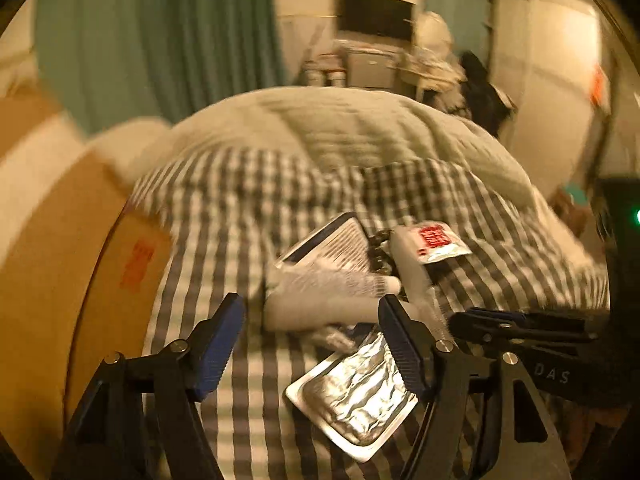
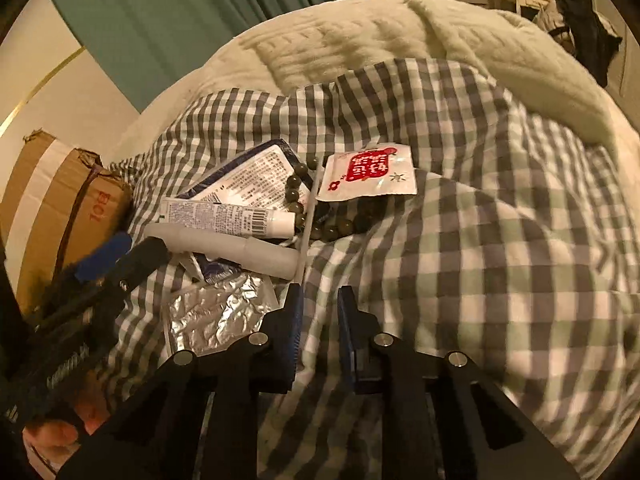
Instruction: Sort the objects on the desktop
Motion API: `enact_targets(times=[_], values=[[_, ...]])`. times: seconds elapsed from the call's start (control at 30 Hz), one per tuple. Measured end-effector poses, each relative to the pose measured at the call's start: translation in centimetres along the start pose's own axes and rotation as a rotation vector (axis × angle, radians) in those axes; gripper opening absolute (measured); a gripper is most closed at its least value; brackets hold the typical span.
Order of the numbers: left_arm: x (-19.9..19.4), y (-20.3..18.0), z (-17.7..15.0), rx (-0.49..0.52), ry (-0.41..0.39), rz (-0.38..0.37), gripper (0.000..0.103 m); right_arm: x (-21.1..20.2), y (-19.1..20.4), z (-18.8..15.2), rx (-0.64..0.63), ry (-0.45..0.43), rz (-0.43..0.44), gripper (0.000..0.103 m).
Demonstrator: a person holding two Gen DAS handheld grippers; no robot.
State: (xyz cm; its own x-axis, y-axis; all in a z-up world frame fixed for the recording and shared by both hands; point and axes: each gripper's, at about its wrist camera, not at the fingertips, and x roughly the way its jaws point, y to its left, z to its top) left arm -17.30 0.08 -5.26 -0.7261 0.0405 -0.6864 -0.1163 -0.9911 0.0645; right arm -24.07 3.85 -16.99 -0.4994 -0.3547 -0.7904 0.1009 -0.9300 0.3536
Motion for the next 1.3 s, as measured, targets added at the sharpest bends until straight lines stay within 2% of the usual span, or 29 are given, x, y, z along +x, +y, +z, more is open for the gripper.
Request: enact_targets(times=[0.1, 0.2, 0.27, 0.37, 0.43, 0.5, 0.57, 0.67, 0.8, 0.93, 1.03, 1.13, 1.2, 1.27, 1.3], values=[[1.3, -0.1, 0.3, 0.019, 0.02, 0.043, 0.073, 0.5, 0.7, 0.0, -0.028, 0.017, 0.031, 0.032], [2.0, 1.1, 0.2, -0.053, 0.049, 0.021, 0.073, 0.9, 1.4, -0.5, -0.058, 0.038, 0.02, 0.034], [2.3, 2.3, 0.0, -0.124, 0.062, -0.002, 0.073, 0.8, 1.6, -0.6, -0.069, 0.035, 0.034, 0.045], [2.3, 3.1, -0.3, -0.178, 0.071, -0.033, 0.073, 1.6, 2.3, -0.6, -0.087, 0.05, 0.035, 0.056], [2.1, 3.2, -0.5, -0.184, 0.075, -0.041, 0.073, 2.1, 2.9, -0.6, -0.109, 0.051, 0.028, 0.058], [2.0, 3.0, -0.8, -0.176, 0.083, -0.033, 0.073, 2.7, 3.1, -0.4, -0.113, 0.053, 0.006, 0.05], [2.0, 2.9, -0.9, -0.172, 0.087, -0.031, 0.073, 3.0, 2.9, -0.4, -0.107, 0.05, -0.02, 0.038], [1.9, 2.8, -1.0, -0.166, 0.09, -0.031, 0.073, 2.5, 2.4, -0.5, -0.088, 0.025, -0.012, 0.027], [1.5, 2.3, -0.6, -0.108, 0.095, -0.066, 0.073, 0.6, 2.2, -0.9, -0.084, -0.027, 0.005, 0.026], [1.8, 0.4, -0.1, 0.038, 0.114, -0.068, 0.074, -2.4, 2.3, -1.2, -0.103, -0.108, -0.032, 0.026], [2.4, -1.6, 0.0, 0.174, 0.091, -0.006, 0.078, -3.6, 1.8, -1.4, -0.09, -0.13, -0.054, 0.026], [4.1, -2.3, 0.0, 0.248, 0.11, 0.051, 0.078, -3.7, 1.0, -1.7, -0.059, -0.126, -0.037, 0.026], [5.0, -1.5, -0.1, 0.219, 0.138, 0.045, 0.085, -3.5, 0.8, -1.9, -0.051, -0.121, -0.03, 0.026], [5.3, -0.2, -0.1, 0.143, 0.153, 0.022, 0.089, -3.3, 0.7, -2.1, -0.045, -0.115, -0.02, 0.026], [5.3, 0.7, -0.1, 0.087, 0.153, -0.015, 0.089, -3.2, 0.7, -2.1, -0.043, -0.114, -0.02, 0.026]])
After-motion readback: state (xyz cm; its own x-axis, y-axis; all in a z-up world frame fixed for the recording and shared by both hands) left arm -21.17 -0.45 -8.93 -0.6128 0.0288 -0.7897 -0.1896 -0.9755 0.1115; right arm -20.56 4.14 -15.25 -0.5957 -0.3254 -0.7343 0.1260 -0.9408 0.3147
